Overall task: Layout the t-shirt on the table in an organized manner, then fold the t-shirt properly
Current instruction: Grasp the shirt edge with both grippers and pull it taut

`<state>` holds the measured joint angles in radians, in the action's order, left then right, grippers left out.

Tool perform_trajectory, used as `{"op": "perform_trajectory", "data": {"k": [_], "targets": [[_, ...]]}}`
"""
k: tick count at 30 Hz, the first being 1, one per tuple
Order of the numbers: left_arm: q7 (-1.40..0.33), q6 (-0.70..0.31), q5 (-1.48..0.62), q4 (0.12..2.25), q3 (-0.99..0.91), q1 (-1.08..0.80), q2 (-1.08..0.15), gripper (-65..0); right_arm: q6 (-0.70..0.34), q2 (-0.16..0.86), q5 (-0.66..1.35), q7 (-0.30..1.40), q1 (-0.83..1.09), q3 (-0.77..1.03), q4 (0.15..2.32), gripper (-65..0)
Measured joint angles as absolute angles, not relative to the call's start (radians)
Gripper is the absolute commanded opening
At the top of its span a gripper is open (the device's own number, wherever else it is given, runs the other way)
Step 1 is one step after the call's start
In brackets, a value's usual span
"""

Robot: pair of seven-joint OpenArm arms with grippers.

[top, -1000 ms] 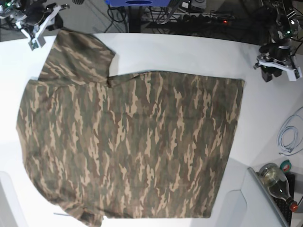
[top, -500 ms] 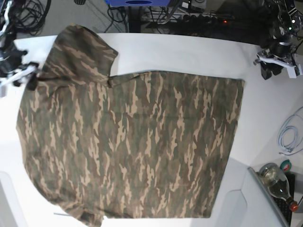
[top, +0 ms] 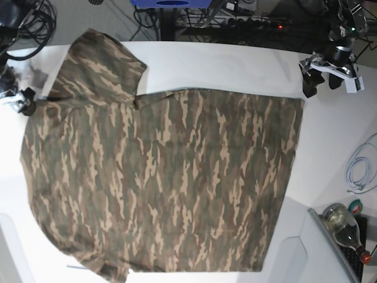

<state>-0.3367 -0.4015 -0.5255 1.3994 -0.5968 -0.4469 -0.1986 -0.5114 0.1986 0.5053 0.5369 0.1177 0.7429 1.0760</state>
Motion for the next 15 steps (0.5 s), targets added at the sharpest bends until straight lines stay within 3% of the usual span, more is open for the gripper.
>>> {"op": "perform_trajectory", "data": {"k": [3,6,12,15], "targets": [[-0.341,-0.396,-0.522,1.361,-0.599,-0.432,-0.202,-12.7,-0.589,0.202,0.525,0.530,0.131,0.646,1.080,-17.7],[-0.342,-0.398,-0.524,1.341,-0.598,-0.421,-0.194,-12.7,-0.589,0.193,0.529,0.523,0.142,0.615,1.085,-23.0],[-0.338,-0.397,-0.524,1.339,-0.599,-0.419,-0.200,-12.7,-0.606,0.179,0.542,0.511,0.204,0.583,1.140,-26.4],[-0.337,-0.398,-0.525,1.338,-0.599,-0.418,-0.199,-12.7,-0.603,0.170,0.532,0.529,0.215,0.571,1.167,-33.9]]}}
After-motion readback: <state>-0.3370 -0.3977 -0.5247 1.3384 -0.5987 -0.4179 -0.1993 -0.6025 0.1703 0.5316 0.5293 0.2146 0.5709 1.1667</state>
